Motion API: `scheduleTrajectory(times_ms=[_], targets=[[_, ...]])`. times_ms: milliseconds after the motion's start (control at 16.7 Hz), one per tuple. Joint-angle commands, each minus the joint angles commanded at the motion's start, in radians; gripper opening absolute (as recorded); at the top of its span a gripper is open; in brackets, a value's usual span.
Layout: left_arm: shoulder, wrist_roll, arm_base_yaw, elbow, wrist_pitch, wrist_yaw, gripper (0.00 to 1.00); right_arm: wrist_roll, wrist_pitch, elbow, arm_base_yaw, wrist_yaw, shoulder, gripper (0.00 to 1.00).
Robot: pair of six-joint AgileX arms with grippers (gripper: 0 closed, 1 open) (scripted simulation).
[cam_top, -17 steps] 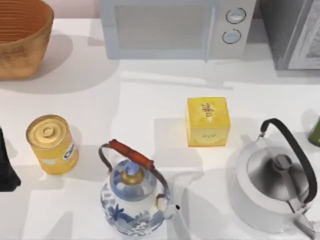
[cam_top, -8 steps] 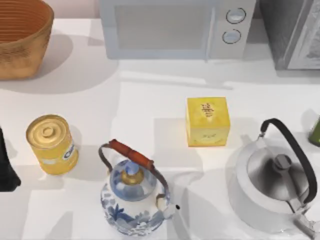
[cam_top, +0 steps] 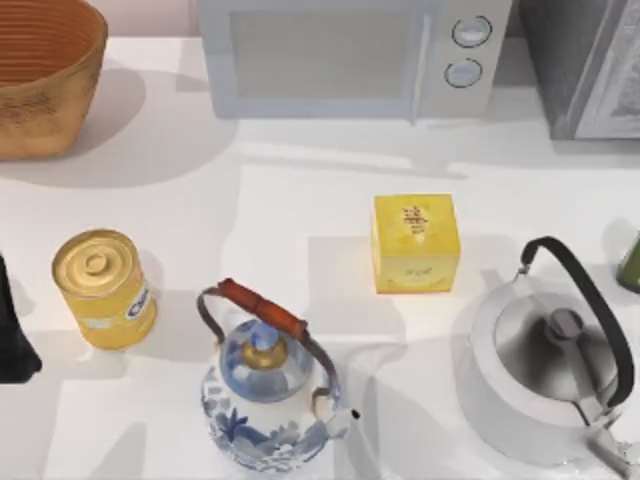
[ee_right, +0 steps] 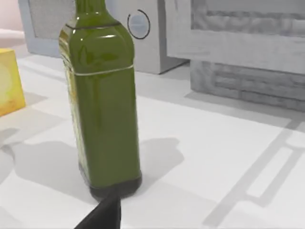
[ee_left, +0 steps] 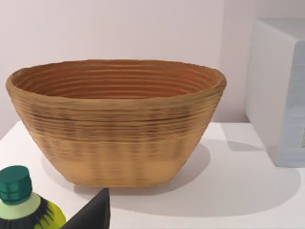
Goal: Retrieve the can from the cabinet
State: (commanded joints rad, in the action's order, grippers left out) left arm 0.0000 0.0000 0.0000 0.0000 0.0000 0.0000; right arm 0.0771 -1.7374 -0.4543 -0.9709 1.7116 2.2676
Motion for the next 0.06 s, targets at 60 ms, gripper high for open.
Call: scheduleTrajectory(times_ms=[60], targets=[[0.000, 0.000, 0.000, 0.000, 0.000, 0.000, 1.00, 0.000, 0.000, 0.000, 0.000, 0.000, 0.000, 1.00]])
